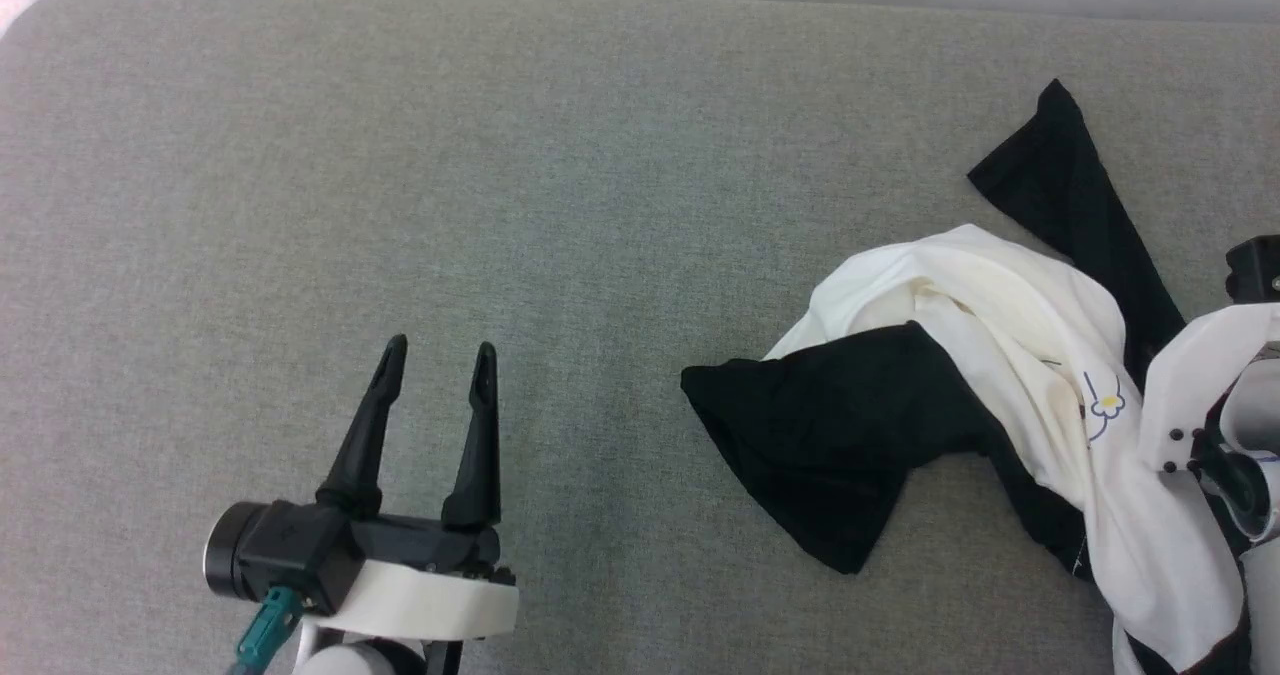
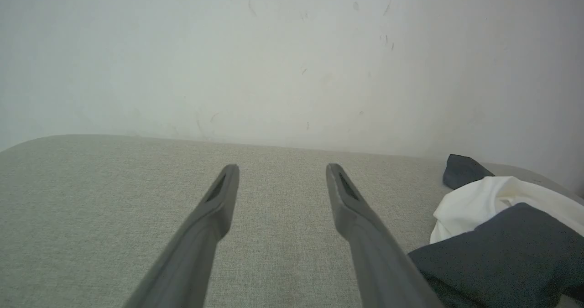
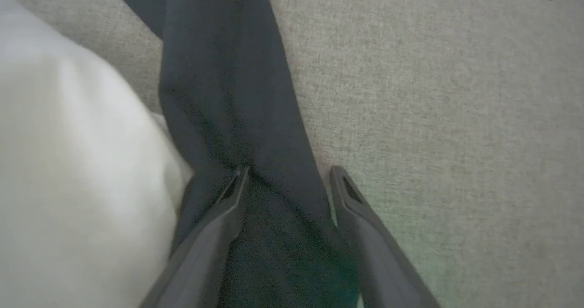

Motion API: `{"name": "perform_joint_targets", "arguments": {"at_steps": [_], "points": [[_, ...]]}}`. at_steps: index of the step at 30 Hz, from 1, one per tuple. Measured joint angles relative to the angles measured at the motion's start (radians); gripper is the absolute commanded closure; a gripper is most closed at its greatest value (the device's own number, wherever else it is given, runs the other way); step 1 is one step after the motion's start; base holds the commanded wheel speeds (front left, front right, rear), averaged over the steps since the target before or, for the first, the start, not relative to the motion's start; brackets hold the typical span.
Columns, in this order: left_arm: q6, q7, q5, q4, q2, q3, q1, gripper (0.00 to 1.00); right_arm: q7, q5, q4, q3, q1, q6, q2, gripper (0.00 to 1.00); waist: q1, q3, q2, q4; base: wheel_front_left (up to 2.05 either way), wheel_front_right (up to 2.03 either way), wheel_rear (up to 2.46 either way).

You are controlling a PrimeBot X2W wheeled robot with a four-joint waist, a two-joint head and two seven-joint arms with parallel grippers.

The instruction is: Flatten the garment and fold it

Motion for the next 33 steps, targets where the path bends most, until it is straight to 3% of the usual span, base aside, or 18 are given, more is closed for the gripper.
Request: {"name": "perform_joint_targets", "arguments": {"at_steps": [5,10,18,22,23,24,29,33], "points": [[0.008,0.0,0.003,-0.003,0.0,0.01,0.02,0.0,-0.049,0.036,-0.006,-0.007,0.001,0.0,0.009,1.0,0.0,-0.015,0.0,-0.002,0.0,0.0,0.0],[0.016,0.0,0.009,-0.013,0.0,0.018,0.038,0.0,-0.105,0.065,-0.098,-0.069,0.006,0.0,-0.013,1.0,0.0,-0.035,0.0,-0.037,0.0,0.0,0.0],[0.017,0.0,0.027,-0.014,0.0,0.018,0.041,0.0,-0.16,0.009,-0.14,-0.348,0.148,0.0,-0.109,1.0,-0.0001,-0.065,0.0,-0.101,0.0,0.0,0.0],[0.017,0.0,0.035,-0.014,0.002,0.021,0.041,0.0,-0.206,-0.018,-0.098,-0.436,0.233,0.0,-0.095,1.0,-0.0002,-0.065,0.0,-0.112,0.0,0.0,0.0],[0.016,0.0,0.035,-0.013,0.003,0.022,0.041,0.0,-0.224,-0.023,-0.088,-0.443,0.236,0.0,-0.079,0.58,-0.0001,-0.063,0.0,-0.112,0.0,0.0,0.0],[0.015,0.0,0.035,-0.011,0.005,0.022,0.041,0.0,-0.244,-0.03,-0.079,-0.439,0.236,0.0,-0.064,0.0,0.0,-0.062,0.0,-0.112,0.0,0.0,0.0],[0.014,0.0,0.035,-0.008,0.013,0.026,0.045,0.0,-0.318,-0.03,-0.084,-0.349,0.209,0.0,0.002,0.0,-0.0001,-0.071,0.0,-0.107,0.0,0.0,0.0],[0.015,0.0,0.035,-0.003,0.015,0.025,0.057,0.0,-0.309,0.044,-0.151,-0.221,0.129,0.0,0.022,0.0,-0.0001,-0.086,-0.0001,-0.1,0.0,0.0,0.0]]}}
